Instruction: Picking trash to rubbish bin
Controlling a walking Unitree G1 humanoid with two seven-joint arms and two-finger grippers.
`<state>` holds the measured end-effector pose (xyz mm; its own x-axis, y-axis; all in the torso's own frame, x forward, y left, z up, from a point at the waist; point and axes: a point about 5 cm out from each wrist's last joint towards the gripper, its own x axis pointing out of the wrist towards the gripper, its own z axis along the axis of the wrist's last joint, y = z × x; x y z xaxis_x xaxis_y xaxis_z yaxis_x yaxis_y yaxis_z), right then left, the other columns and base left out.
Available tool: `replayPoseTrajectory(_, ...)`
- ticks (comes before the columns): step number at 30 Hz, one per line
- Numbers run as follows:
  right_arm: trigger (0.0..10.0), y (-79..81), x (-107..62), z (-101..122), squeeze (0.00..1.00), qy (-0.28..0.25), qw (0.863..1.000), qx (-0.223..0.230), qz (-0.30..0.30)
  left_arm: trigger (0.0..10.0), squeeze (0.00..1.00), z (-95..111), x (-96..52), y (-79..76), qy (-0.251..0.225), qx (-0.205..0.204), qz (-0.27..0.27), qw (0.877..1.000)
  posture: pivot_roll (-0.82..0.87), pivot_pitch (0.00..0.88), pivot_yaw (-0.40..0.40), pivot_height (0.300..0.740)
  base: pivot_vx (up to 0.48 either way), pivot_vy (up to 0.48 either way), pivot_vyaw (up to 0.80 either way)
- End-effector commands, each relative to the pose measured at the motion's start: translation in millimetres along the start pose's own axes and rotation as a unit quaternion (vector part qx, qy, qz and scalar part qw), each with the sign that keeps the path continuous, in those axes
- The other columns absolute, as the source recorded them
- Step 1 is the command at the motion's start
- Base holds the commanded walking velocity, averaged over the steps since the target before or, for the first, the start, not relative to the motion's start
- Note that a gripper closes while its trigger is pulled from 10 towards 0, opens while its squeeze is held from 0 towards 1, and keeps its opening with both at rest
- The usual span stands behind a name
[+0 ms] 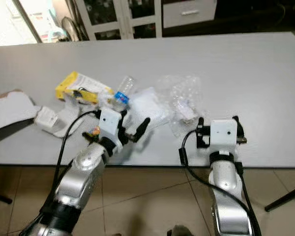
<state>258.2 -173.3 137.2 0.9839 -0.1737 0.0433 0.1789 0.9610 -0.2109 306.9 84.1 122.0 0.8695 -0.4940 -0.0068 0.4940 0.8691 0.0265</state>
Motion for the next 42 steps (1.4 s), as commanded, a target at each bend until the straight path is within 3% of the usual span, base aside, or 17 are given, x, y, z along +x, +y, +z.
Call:
replayPoseTrajectory(1, 10.0, 6.9, -1.8, 3.1, 0.11, -0.006, 1.000, 0.006, 0.012, 10.0, 0.00, -2.9, -5.0, 7.8, 0.009, 0.002, 0.010, 1.000, -0.10, 0.099, 0.087, 0.740, 0.000, 0.000, 0.00)
replayPoseTrajectory(2, 10.0, 7.2, -1.8, 3.1, 0.30, -0.006, 1.000, 0.008, 0.013, 10.0, 0.00, -2.9, -5.0, 7.8, 0.010, -0.001, 0.007, 1.000, -0.10, 0.099, 0.087, 0.740, 0.000, 0.000, 0.00)
replayPoseTrajectory(3, 10.0, 7.5, -1.7, 3.0, 0.31, -0.005, 1.000, 0.010, 0.013, 10.0, 0.00, -2.3, -5.1, 7.5, 0.008, -0.005, 0.004, 1.000, -0.10, 0.102, 0.089, 0.740, 0.000, 0.000, 0.00)
replayPoseTrajectory(4, 10.0, 8.3, -1.8, 2.9, 0.23, -0.004, 1.000, 0.012, 0.014, 10.0, 0.00, -0.8, -6.1, 5.8, 0.006, -0.009, -0.010, 1.000, -0.10, 0.103, 0.092, 0.740, 0.000, 0.000, 0.00)
replayPoseTrajectory(5, 10.0, 8.7, -1.8, 2.9, 0.20, -0.004, 1.000, 0.013, 0.015, 10.0, 0.00, 0.0, -6.6, 5.2, 0.004, -0.009, -0.016, 1.000, -0.10, 0.103, 0.092, 0.740, 0.000, 0.000, 0.00)
replayPoseTrajectory(12, 10.0, 10.7, 0.1, 3.3, 0.21, -0.002, 0.999, 0.025, 0.022, 10.0, 0.00, 4.8, -7.6, 8.5, -0.006, -0.003, -0.029, 1.000, -0.09, 0.107, 0.098, 0.740, 0.000, 0.000, 0.00)
replayPoseTrajectory(25, 10.0, -0.1, 17.6, 7.3, 0.20, -0.006, 1.000, 0.027, 0.001, 10.0, 0.00, 19.4, -15.6, 15.9, -0.016, -0.004, -0.072, 0.997, -0.05, 0.146, 0.111, 0.740, 0.000, 0.000, 0.00)
replayPoseTrajectory(29, 10.0, 0.4, 20.6, 7.4, 0.14, -0.002, 0.999, 0.035, -0.004, 10.0, 0.00, 17.3, -20.0, 17.5, -0.007, -0.001, -0.068, 0.998, -0.04, 0.160, 0.115, 0.740, 0.000, 0.000, 0.00)
replayPoseTrajectory(33, 10.0, 1.4, 20.7, 6.2, 0.09, 0.000, 0.999, 0.036, -0.003, 10.0, 0.00, 15.8, -25.6, 16.6, 0.000, -0.003, -0.070, 0.998, -0.03, 0.175, 0.119, 0.740, 0.000, 0.000, -0.72)
replayPoseTrajectory(42, 10.0, -0.7, 21.0, 4.6, 0.09, 0.002, 0.999, 0.033, -0.005, 10.0, 0.00, 16.2, -26.9, 15.4, 0.004, -0.005, -0.072, 0.997, -0.03, 0.180, 0.119, 0.740, 0.000, 0.000, -0.73)
